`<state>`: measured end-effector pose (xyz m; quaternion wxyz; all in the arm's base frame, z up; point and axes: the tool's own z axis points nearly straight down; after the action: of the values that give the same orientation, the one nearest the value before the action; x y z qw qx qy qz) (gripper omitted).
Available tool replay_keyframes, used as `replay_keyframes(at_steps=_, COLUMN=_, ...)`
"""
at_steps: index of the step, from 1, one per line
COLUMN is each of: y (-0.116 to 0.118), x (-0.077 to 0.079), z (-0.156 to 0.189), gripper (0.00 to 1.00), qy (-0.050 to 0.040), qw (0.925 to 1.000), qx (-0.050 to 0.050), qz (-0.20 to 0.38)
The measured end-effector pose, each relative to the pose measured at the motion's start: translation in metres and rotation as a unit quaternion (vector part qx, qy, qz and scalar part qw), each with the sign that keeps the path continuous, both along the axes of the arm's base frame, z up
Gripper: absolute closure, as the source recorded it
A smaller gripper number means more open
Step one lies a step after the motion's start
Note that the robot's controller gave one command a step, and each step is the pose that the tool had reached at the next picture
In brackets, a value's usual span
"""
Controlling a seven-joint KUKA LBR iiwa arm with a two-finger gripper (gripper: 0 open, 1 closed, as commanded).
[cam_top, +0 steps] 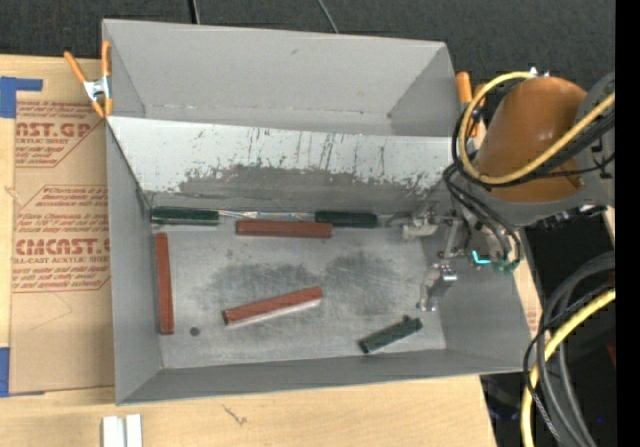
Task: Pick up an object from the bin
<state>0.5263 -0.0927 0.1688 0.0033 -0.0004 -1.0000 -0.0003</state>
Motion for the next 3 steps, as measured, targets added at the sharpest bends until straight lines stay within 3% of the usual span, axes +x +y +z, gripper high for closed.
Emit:
replay_keyframes(at_steps=1, y=0.0, x=0.002, z=0.004, gripper=0.0, qy=-0.004, qw=1.0, qx=-0.001, qz=0.001)
replay_keyframes(at_steps=2, y=0.013, x=-0.014, z=-0.037, gripper=0.0, qy=-0.008, qw=0.9961, qx=-0.001, qz=0.088)
replay_keyframes(at_steps=3, y=0.024, x=-0.032, z=-0.055, gripper=0.0, qy=-0.001, qw=0.9851, qx=0.001, qz=0.172)
